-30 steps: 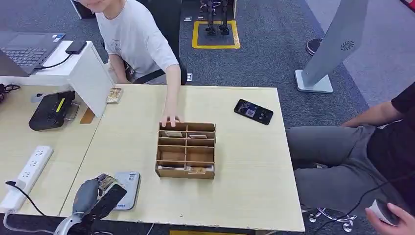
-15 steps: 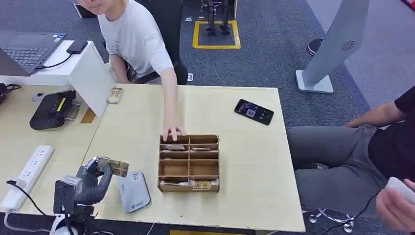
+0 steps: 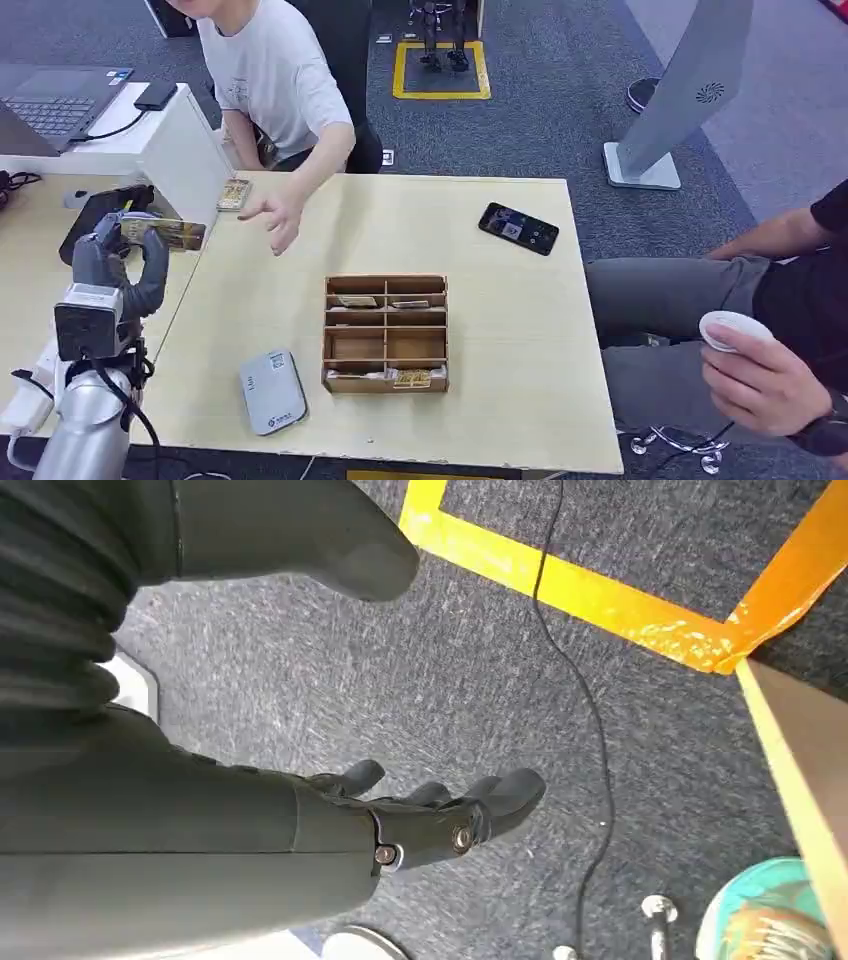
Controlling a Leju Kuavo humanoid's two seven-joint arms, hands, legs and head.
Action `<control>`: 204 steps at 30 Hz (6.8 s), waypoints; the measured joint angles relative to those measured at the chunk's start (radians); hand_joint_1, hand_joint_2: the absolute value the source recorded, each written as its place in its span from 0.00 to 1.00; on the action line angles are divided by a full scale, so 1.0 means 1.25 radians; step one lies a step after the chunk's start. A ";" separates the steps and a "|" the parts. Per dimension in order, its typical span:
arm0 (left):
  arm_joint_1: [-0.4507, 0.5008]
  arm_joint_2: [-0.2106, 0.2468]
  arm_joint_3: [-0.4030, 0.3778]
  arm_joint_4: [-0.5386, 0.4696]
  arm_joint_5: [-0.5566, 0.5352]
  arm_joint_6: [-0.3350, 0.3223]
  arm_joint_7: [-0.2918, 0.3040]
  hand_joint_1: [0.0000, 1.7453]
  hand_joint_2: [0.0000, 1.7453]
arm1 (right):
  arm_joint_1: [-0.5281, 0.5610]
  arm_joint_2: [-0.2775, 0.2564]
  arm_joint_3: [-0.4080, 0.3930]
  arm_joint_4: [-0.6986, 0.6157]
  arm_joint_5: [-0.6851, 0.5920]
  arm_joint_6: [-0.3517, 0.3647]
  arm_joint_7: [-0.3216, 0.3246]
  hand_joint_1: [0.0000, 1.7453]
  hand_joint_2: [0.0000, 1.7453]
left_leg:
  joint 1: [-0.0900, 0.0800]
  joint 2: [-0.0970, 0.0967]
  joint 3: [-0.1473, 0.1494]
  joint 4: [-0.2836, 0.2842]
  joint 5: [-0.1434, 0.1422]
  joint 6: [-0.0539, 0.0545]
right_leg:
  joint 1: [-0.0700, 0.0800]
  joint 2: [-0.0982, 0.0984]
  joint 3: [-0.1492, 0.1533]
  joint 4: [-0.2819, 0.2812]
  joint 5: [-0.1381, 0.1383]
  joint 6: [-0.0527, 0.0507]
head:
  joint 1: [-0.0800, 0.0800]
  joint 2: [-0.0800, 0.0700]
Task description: Pass the card to the sensor for recognition and then transmit it.
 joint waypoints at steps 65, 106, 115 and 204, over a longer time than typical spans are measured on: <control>0.052 0.164 -0.443 -0.193 -0.320 -0.165 0.078 0.00 1.00 | 0.019 -0.011 0.080 -0.003 -0.061 0.008 0.013 0.00 1.00 | -0.001 0.003 0.000 0.000 -0.001 0.000 | 0.000 0.003 -0.001 0.000 -0.001 0.000 | -0.002 0.000; 0.120 0.070 -0.459 0.027 -0.658 0.037 0.225 0.00 1.00 | 0.016 -0.011 0.106 -0.024 -0.079 0.023 0.029 0.00 1.00 | -0.001 0.003 0.000 0.000 -0.002 0.000 | -0.001 0.002 -0.001 0.000 0.000 0.000 | -0.002 0.000; 0.139 0.064 -0.459 0.028 -0.629 0.012 0.211 0.00 1.00 | 0.019 -0.009 0.110 -0.025 -0.087 0.024 0.036 0.00 1.00 | -0.001 0.003 0.000 0.000 -0.002 0.000 | -0.001 0.002 -0.001 0.000 -0.001 0.000 | -0.002 0.000; 0.099 0.076 -0.432 0.031 -0.295 -0.117 0.075 1.00 1.00 | 0.011 -0.009 0.165 -0.025 -0.135 0.023 0.038 0.00 1.00 | -0.001 0.002 0.000 0.000 -0.001 0.000 | 0.000 0.002 -0.001 0.000 0.000 0.000 | -0.002 0.000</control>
